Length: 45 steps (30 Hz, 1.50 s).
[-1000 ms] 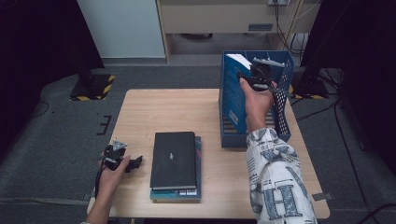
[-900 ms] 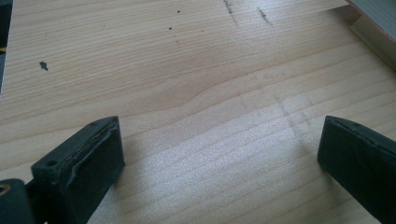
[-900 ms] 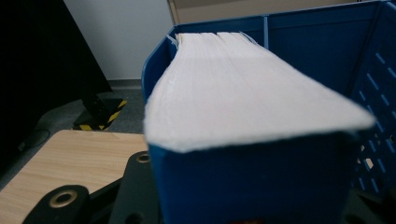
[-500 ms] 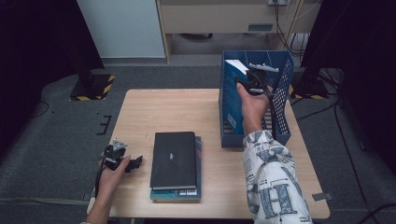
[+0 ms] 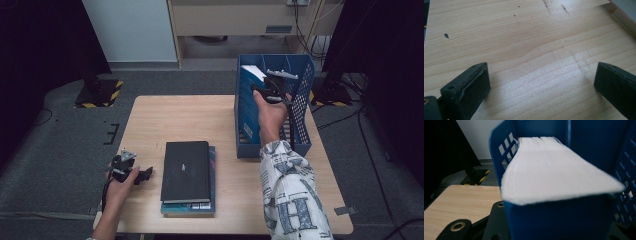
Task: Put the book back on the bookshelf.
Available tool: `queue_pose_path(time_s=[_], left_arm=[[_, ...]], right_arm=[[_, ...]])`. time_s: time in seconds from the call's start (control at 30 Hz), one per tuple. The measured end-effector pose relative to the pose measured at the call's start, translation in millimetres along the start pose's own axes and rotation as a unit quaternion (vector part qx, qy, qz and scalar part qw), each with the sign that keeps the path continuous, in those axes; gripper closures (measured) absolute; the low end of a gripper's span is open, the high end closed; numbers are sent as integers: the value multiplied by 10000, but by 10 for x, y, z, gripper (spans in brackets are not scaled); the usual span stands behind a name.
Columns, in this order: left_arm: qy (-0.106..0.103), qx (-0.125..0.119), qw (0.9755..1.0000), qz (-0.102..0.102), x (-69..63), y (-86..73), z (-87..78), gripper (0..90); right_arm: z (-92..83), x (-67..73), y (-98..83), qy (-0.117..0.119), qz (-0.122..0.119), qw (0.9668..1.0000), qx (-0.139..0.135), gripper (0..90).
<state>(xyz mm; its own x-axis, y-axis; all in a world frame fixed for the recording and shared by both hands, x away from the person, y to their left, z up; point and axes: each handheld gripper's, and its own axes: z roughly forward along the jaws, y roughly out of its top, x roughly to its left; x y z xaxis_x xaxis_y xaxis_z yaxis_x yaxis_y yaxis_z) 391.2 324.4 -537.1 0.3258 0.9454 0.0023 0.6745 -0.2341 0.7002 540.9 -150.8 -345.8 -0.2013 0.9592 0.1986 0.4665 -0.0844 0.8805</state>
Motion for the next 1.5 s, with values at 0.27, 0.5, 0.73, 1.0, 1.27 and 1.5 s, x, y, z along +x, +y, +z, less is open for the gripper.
queue_pose_path(time_s=[0.27,0.5,0.73,1.0,1.27,1.5], left_arm=[[-7,16,10000,17,4,2,-1,0],[-11,16,10000,16,4,3,1,0],[-14,19,10000,18,3,5,3,0],[-16,21,10000,19,3,7,4,0],[-17,24,10000,23,3,7,4,0],[-15,23,10000,23,1,7,4,0]], right_arm=[[27,-4,-9,-29,45,10000,13,608],[56,5,-7,-50,26,10000,1,608],[85,1,-27,-63,48,10000,19,607],[89,-14,-52,-73,60,10000,-24,607],[74,-6,-84,-13,-70,10000,-8,607],[20,-11,-89,-6,-196,9996,189,606]])
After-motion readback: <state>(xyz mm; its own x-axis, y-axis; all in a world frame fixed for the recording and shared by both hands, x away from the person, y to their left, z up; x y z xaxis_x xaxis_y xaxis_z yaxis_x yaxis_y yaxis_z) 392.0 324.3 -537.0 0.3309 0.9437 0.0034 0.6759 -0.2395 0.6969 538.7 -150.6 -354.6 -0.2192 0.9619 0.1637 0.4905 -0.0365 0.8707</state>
